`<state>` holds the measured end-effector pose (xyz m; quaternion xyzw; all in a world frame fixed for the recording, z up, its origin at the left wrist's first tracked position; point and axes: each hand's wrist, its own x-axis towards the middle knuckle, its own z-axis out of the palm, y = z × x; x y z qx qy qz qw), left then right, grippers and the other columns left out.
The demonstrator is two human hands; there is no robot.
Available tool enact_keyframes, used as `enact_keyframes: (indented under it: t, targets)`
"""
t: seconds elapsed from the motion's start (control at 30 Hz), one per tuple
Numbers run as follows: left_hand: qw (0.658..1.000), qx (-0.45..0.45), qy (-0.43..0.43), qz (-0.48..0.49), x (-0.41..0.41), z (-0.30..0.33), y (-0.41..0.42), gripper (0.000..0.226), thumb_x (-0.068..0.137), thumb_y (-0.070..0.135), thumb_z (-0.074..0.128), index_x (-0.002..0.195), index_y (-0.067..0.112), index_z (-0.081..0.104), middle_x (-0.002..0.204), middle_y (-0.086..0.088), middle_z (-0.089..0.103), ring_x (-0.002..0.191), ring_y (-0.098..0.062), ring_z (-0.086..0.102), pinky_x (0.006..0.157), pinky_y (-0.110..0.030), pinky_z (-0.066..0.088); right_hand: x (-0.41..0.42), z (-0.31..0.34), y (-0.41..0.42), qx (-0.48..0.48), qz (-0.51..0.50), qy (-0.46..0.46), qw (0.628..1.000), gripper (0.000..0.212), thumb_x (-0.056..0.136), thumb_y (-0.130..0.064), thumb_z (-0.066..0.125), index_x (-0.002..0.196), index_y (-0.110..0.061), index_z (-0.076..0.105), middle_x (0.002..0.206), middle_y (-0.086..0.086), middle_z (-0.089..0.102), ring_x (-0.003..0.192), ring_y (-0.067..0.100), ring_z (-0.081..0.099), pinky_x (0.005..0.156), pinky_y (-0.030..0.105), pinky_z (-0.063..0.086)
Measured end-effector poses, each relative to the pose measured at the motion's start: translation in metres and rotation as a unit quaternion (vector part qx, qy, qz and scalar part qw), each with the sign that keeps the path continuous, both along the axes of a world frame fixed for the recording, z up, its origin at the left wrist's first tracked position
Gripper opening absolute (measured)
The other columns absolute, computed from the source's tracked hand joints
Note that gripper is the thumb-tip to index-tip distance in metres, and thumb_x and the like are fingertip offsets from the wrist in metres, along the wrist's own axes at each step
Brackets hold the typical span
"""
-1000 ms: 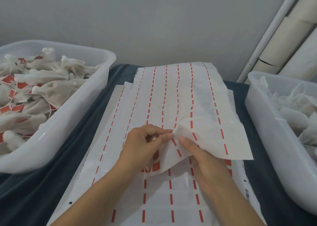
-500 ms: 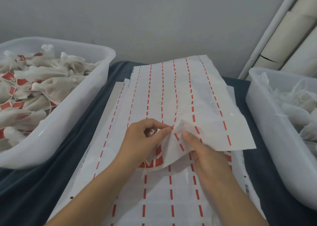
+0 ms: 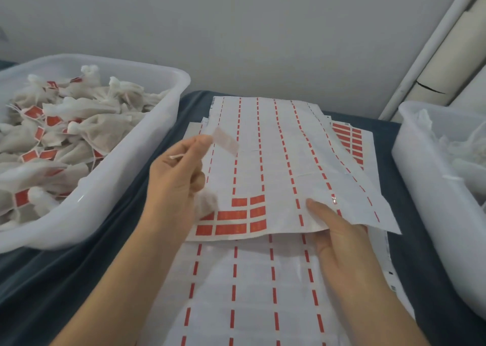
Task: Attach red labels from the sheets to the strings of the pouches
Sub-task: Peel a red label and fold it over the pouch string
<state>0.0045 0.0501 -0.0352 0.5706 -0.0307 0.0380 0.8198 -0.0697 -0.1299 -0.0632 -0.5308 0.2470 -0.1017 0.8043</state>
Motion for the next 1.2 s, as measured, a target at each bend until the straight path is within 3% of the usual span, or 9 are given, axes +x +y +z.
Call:
enact_keyframes:
  t: [0.3,0.47,0.6,0.73,0.83,1.0,1.07,1.13,1.2]
  targets:
    - [0.997,-0.038,-0.05,-0.043,-0.001,0.006,0.002,0.03,0.078,0.027,0.063,0.048,0.031,0.063,0.041,0.017,0.035,0.041,-0.003,0.028,0.038,-0.009,0.028,-0.009,0.01,0.021,0.204,0.15,0.092,0.963,0.043,0.072,-0.011,0.07,0.111,-0.022,0.059,0.096,0.018,0.072,0.084,0.035,0.07,0.056,0.039,0.059]
    - [0.996,-0.038,-0.035,-0.067,-0.003,0.005,0.002,0.026,0.077,0.031,0.064,0.051,0.029,0.064,0.045,0.014,0.035,0.045,-0.004,0.025,0.039,-0.01,0.028,-0.018,0.011,0.04,0.227,0.328,0.139,0.906,0.032,0.073,-0.028,0.067,0.087,-0.001,0.075,0.089,0.019,0.072,0.064,0.027,0.071,0.044,0.026,0.055]
    - [0.994,0.027,-0.019,-0.108,-0.014,-0.001,-0.011,0.013,0.065,0.038,0.069,0.063,0.025,0.071,0.047,0.012,0.047,0.042,-0.003,0.032,0.04,-0.01,0.031,-0.012,0.024,0.021,0.134,0.228,0.049,0.963,0.036,0.06,-0.041,0.068,0.072,-0.007,0.075,0.07,0.012,0.069,0.046,0.017,0.061,0.034,0.02,0.045]
    - [0.98,0.098,-0.05,-0.163,-0.028,-0.009,-0.025,0.019,0.06,0.041,0.07,0.07,0.024,0.073,0.055,0.004,0.058,0.05,-0.002,0.053,0.05,-0.007,0.042,-0.008,0.028,0.01,0.115,0.2,0.064,0.971,0.042,0.063,-0.051,0.064,0.069,-0.012,0.076,0.066,0.006,0.066,0.044,0.012,0.056,0.034,0.017,0.04]
    - [0.968,0.171,-0.078,-0.169,-0.032,-0.014,-0.028,0.024,0.06,0.05,0.067,0.074,0.032,0.072,0.07,0.007,0.067,0.069,-0.006,0.061,0.069,-0.011,0.047,-0.007,0.026,0.008,0.113,0.16,0.065,0.979,0.025,0.067,-0.04,0.068,0.067,-0.017,0.077,0.063,0.004,0.064,0.042,0.01,0.053,0.033,0.016,0.039]
    - [0.954,0.232,-0.087,-0.172,-0.031,-0.018,-0.029,0.024,0.063,0.053,0.066,0.086,0.048,0.069,0.064,0.004,0.054,0.075,-0.022,0.053,0.067,-0.012,0.046,-0.006,0.028,0.003,0.142,0.077,-0.004,0.987,0.007,0.064,-0.019,0.072,0.069,-0.019,0.077,0.065,0.005,0.062,0.045,0.009,0.05,0.037,0.014,0.039]
    - [0.948,0.253,-0.076,-0.175,-0.031,-0.019,-0.029,0.031,0.065,0.05,0.068,0.094,0.06,0.063,0.068,0.004,0.051,0.072,-0.015,0.052,0.065,-0.006,0.043,-0.006,0.028,-0.002,0.085,0.019,-0.053,0.995,0.018,0.065,-0.027,0.073,0.082,-0.025,0.076,0.077,0.001,0.068,0.054,0.012,0.058,0.044,0.015,0.047]
    - [0.939,0.282,-0.089,-0.178,-0.032,-0.02,-0.03,0.038,0.076,0.034,0.07,0.099,0.062,0.058,0.067,0.016,0.049,0.061,-0.009,0.045,0.057,-0.011,0.041,-0.006,0.027,-0.001,-0.14,-0.017,-0.096,0.985,0.037,0.068,-0.045,0.072,0.104,-0.041,0.066,0.096,-0.015,0.068,0.08,0.009,0.066,0.054,0.013,0.051]
    - [0.924,0.312,-0.112,-0.19,-0.034,-0.02,-0.031,0.054,0.082,0.015,0.067,0.107,0.059,0.05,0.069,0.022,0.048,0.06,0.0,0.041,0.053,-0.011,0.038,-0.008,0.025,0.011,-0.373,0.023,-0.17,0.912,0.06,0.069,-0.053,0.067,0.123,-0.052,0.043,0.114,-0.027,0.057,0.104,-0.001,0.058,0.074,0.006,0.047]
